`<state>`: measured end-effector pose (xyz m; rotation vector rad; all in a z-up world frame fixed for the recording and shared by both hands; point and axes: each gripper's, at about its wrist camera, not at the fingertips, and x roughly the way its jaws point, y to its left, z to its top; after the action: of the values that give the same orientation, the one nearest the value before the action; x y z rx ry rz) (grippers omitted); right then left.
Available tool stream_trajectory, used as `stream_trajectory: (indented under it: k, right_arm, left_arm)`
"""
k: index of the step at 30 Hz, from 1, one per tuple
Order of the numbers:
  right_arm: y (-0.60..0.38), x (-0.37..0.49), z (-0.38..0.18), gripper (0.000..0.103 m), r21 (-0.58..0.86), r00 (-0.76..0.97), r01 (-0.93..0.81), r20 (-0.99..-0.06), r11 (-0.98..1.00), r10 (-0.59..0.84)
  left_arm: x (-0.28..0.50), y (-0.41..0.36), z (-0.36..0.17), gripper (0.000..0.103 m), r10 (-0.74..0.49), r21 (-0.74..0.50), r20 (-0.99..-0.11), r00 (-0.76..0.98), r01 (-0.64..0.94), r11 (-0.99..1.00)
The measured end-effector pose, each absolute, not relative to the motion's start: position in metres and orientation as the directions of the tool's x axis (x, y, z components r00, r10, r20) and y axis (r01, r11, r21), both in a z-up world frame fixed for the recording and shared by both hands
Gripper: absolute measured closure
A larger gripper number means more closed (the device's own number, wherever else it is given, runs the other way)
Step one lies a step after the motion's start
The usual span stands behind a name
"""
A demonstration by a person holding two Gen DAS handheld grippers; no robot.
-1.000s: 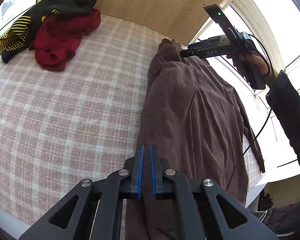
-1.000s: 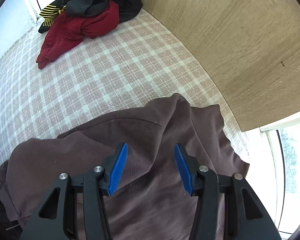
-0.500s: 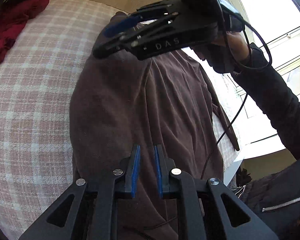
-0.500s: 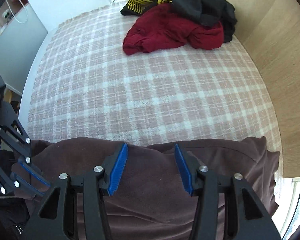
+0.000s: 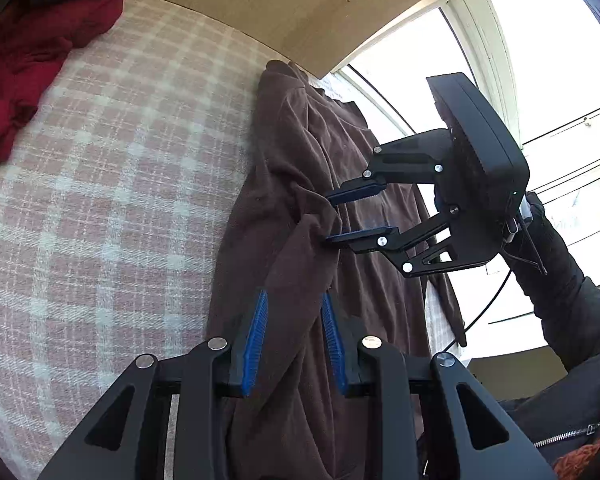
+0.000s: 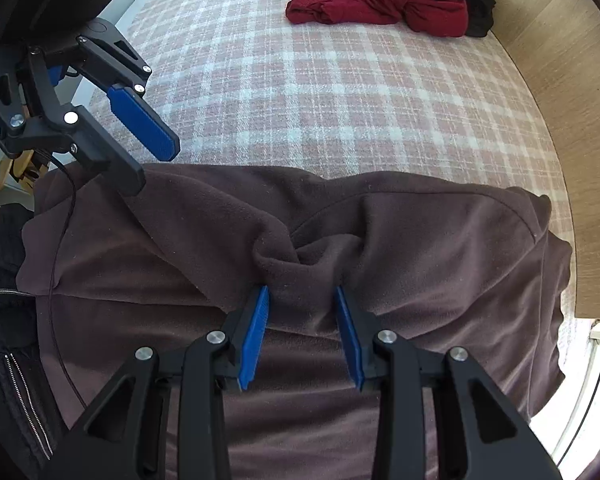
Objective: Fold clothes
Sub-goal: 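Grasp the sweatshirt side with the right gripper and fold it toward the left gripper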
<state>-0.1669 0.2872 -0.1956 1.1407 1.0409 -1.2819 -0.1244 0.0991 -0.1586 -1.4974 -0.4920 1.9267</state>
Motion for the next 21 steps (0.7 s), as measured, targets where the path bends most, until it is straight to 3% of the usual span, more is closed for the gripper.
stream_trajectory:
  k: [5, 8, 13, 21]
  right_arm:
    - [0.305, -0.177, -0.194, 0.069, 0.076, 0.059, 0.992, -0.983, -0.098, -0.174]
    - [0.312, -0.189, -0.182, 0.069, 0.089, 0.051, 0.983, -0.973, -0.16, -0.226]
    - [0.294, -0.186, -0.166, 0.068, 0.103, 0.044, 0.977, -0.955, -0.187, -0.293]
    - [0.28, -0.167, -0.197, 0.068, 0.038, 0.019, 0.992, -0.988, -0.119, -0.154]
  left_arm:
    - [-0.122, 0.133, -0.166, 0.077, 0.604, -0.543, -0.791, -0.095, -0.346, -0.765]
    - [-0.104, 0.16, -0.168, 0.077, 0.626, -0.563, -0.78, -0.021, -0.413, -0.716]
    - [-0.092, 0.173, -0.186, 0.077, 0.647, -0.608, -0.761, 0.036, -0.383, -0.695]
    - [-0.118, 0.138, -0.175, 0.077, 0.697, -0.657, -0.714, -0.059, -0.286, -0.698]
